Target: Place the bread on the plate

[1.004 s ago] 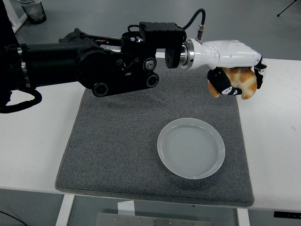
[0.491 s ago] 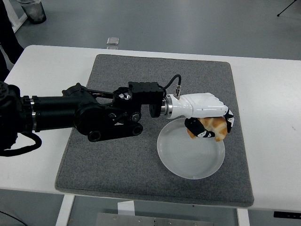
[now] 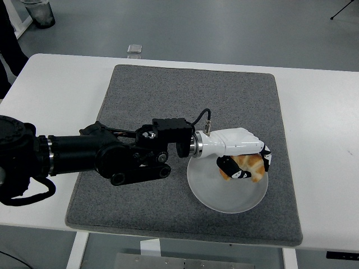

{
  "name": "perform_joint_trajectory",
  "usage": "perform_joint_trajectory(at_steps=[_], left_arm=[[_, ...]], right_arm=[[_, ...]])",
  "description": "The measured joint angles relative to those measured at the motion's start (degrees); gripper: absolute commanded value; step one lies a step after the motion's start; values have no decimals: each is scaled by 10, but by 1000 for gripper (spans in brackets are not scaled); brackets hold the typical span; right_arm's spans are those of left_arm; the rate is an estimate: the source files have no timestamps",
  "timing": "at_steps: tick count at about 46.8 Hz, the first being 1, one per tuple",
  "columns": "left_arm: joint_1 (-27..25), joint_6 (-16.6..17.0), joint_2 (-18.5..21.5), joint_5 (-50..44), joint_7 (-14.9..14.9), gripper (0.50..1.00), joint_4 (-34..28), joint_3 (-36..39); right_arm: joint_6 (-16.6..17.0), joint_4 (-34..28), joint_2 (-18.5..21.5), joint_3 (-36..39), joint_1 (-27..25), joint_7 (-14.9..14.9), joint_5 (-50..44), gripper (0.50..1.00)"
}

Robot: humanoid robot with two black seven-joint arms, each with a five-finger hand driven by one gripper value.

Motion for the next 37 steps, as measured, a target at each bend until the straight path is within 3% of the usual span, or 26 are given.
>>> perform_joint_trajectory(at_steps=[17,20,29,37], left_arm=[[20,10,-4,-8,-3,500,13,-2],[22,17,-4,-10,-4,576,17,-3],[33,26,-4,-12,-4,700,18,-6],[42,27,-4,-13,-4,752,17,-6]], right_arm=[[0,0,0,0,0,0,0,952],[0,0,0,0,0,0,0,952],[0,0,0,0,0,0,0,952],[0,0,0,0,0,0,0,952]])
